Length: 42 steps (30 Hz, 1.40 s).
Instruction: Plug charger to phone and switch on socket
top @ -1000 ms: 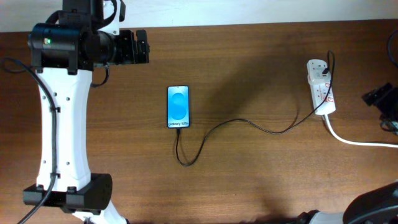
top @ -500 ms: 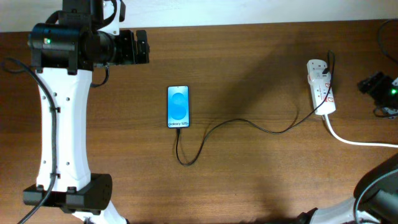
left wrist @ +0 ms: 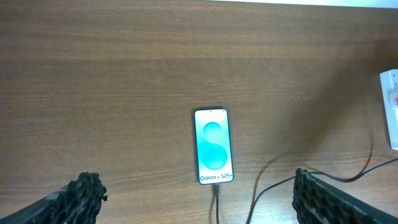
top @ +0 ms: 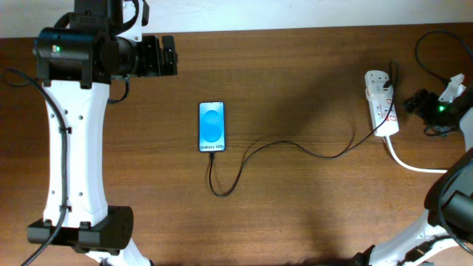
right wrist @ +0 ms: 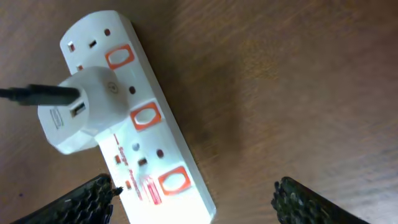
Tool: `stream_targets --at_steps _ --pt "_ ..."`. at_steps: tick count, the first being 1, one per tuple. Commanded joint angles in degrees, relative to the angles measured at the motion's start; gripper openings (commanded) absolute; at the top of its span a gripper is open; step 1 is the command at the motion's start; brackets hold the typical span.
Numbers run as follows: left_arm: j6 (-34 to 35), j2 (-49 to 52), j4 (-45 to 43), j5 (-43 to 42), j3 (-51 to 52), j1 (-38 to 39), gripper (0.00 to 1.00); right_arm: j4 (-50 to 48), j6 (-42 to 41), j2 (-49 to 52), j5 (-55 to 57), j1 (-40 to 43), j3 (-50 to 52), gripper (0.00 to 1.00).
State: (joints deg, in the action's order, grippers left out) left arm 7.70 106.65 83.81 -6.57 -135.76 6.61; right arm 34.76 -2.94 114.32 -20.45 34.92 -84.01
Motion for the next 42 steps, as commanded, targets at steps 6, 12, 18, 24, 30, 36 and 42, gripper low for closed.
stream_targets --at_steps 6,12,18,24,30,36,42 --pt "-0.5 -0.6 0.1 0.4 -0.7 -0.1 1.0 -2.3 -5.9 1.7 8.7 -3.4 -0.5 0.85" --pt "-0.5 -0.6 0.1 0.4 -0.7 -0.1 1.0 -3.6 -8.6 4.6 10.2 -3.9 -0.5 0.84" --pt "-0.5 -0.6 0.1 0.4 -0.7 -0.1 1.0 -5.2 -8.5 5.3 8.7 -4.0 -0.5 0.84" --pt "-0.5 -0.6 0.1 0.4 -0.7 -0.1 1.0 -6.6 -8.5 6.8 8.7 -5.2 -0.5 0.84" --pt "-0.5 -0.6 0.1 0.4 -0.7 -0.1 1.0 -8.0 -8.3 8.7 8.5 -6.4 -0.5 0.84" --pt "-0.5 -0.6 0.1 0.4 -0.7 -0.1 1.0 -9.1 -8.3 8.9 9.2 -6.8 -0.5 0.84" --pt "-0.5 -0.6 0.1 0.4 -0.7 -0.1 1.0 -9.4 -8.3 8.9 9.4 -6.8 -0.5 0.84"
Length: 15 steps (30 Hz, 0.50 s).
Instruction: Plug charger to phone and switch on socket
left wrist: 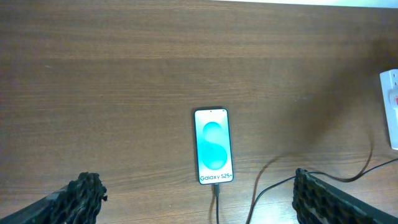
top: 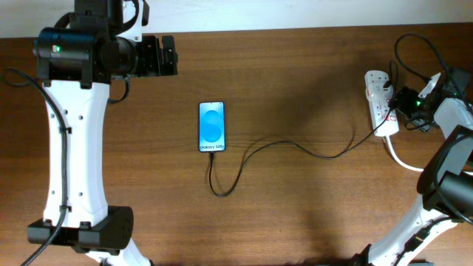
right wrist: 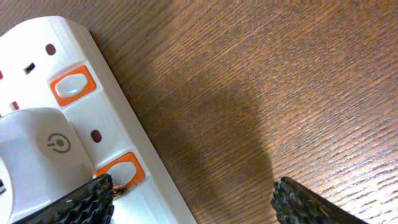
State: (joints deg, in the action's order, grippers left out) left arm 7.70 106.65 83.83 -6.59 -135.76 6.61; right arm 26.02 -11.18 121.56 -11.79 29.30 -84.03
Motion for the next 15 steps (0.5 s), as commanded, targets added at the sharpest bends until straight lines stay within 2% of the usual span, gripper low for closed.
stream_targets --at_steps 1,15 --pt "-0.5 -0.6 0.1 0.4 -0.7 -0.1 1.0 -1.0 -0.2 1.6 0.7 -1.2 -0.5 0.84" --pt "-0.5 -0.6 0.1 0.4 -0.7 -0.1 0.99 -1.4 -1.6 3.3 1.1 -1.7 -0.5 0.84"
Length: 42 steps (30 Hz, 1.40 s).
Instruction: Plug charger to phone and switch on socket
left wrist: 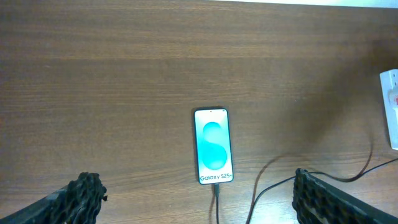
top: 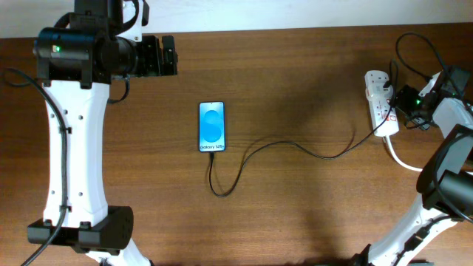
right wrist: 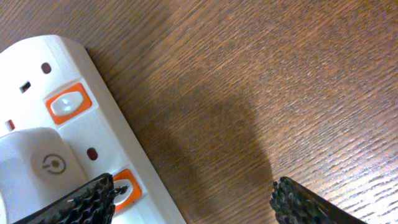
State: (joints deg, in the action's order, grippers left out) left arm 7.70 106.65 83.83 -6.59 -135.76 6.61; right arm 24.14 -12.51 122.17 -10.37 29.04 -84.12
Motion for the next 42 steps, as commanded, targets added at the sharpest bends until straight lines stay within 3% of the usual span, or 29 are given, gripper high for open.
stream_targets --at_steps 1,37,42 --pt "-0.5 -0.6 0.1 0.4 -0.7 -0.1 1.0 0.6 -0.2 3.1 -0.6 -1.7 -0.4 0.84" --pt "-0.5 -0.6 0.1 0.4 -0.7 -0.1 1.0 8.1 -0.2 5.5 -3.1 -2.7 -0.5 0.84" --pt "-0.5 -0.6 0.1 0.4 -0.7 -0.1 1.0 12.4 -0.2 4.6 -3.1 0.4 -6.2 0.84"
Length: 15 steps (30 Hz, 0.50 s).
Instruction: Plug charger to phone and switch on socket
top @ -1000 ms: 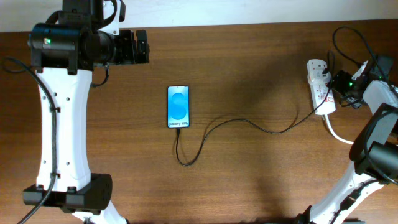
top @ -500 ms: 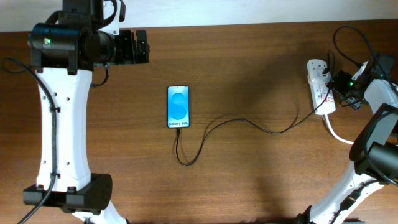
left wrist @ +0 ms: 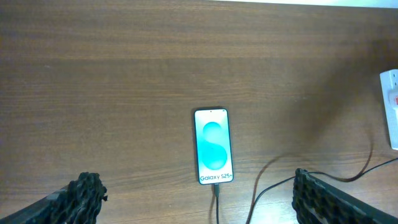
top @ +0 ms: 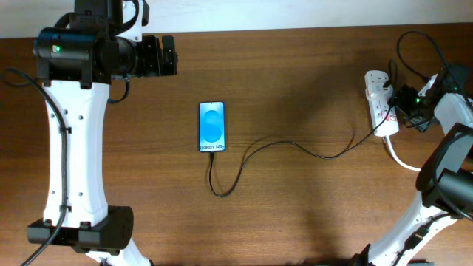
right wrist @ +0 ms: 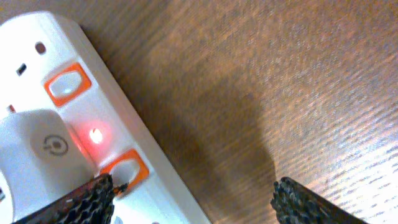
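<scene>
The phone (top: 211, 126) lies screen-up mid-table, its blue screen lit, seen too in the left wrist view as phone (left wrist: 213, 146). A black cable (top: 295, 146) runs from its lower end to the white charger plug (right wrist: 37, 146) in the white power strip (top: 381, 103). Beside that plug a red light (right wrist: 95, 135) glows on the power strip (right wrist: 155, 186). My right gripper (right wrist: 193, 196) is open right over the strip; its left finger (right wrist: 81, 202) sits at an orange switch (right wrist: 124, 171). My left gripper (left wrist: 199, 199) is open, high above the phone.
A thick white lead (top: 410, 162) leaves the strip toward the right edge. Black cables (top: 421, 44) loop at the far right corner. The table's far edge meets a pale wall (top: 295, 13).
A red light has come on beside the charger plug on the strip. My right gripper has shifted slightly over the strip, its left finger still at the orange switch. The left arm is unchanged.
At first my right gripper stood back from the strip, with the whole strip and plug in view and the phone plugged in. It was then close over the strip's end, left finger at the middle orange switch. Now the strip's red light glows.
</scene>
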Tool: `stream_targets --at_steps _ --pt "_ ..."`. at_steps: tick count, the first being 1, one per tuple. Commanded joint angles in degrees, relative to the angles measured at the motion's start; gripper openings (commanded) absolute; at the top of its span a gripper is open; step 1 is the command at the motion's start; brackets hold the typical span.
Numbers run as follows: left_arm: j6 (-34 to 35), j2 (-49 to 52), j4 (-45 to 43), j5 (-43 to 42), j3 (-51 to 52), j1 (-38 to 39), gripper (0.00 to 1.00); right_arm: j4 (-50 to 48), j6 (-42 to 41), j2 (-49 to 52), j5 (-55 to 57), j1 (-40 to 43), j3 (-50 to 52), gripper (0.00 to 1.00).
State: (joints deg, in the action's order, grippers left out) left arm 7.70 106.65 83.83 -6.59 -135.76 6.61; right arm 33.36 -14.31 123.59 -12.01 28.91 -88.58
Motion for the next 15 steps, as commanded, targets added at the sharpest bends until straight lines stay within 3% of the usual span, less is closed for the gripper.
stream_targets --at_steps 1,10,15 --pt "-0.5 -0.6 0.1 0.4 -0.7 -0.1 1.0 4.9 1.7 3.1 -1.5 1.3 -3.8 0.84" --pt "-0.5 -0.6 0.1 0.4 -0.7 -0.1 1.0 21.4 5.4 2.1 -1.0 4.2 -22.5 0.85" --pt "-0.5 -0.6 0.1 0.4 -0.7 -0.1 1.0 28.9 6.6 -4.3 -1.3 4.1 -29.3 0.85"
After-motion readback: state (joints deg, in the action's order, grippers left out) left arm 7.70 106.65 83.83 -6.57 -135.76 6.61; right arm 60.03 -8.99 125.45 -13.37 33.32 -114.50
